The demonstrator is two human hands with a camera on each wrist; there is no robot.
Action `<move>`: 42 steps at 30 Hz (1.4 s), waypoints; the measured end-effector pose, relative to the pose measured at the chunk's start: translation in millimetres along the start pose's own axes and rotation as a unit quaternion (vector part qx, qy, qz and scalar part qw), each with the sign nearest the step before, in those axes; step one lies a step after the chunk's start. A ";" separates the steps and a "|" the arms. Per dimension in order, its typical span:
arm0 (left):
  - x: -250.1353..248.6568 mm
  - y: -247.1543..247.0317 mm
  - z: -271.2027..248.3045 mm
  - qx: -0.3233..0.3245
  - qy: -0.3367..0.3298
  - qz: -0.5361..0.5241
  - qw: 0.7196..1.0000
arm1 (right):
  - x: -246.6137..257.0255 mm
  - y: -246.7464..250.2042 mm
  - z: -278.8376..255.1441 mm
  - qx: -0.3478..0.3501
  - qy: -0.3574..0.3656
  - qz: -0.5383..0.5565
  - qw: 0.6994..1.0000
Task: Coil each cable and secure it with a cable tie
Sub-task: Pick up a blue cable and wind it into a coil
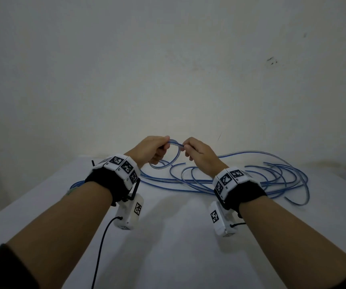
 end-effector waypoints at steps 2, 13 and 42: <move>-1.2 2.7 0.8 -0.012 0.004 -0.082 0.997 | -0.3 -1.9 -1.9 -0.011 -0.004 0.015 1.000; -0.2 22.2 -2.5 -0.087 -0.040 -0.222 0.970 | -39.1 9.0 -8.6 -0.116 -0.066 -0.055 0.990; 15.8 13.2 6.2 -0.106 -0.059 -0.289 0.949 | -42.1 -6.1 -17.2 -0.021 -0.029 -0.132 0.991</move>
Point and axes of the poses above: each hand's wrist, its own z-axis towards the middle knuckle, its own y-axis out of the back of the hand, x = y × z, the point moved 3 cm from there along z, towards the middle knuckle, and after that the axes turned 4 degrees about z, right-handed, at the moved point
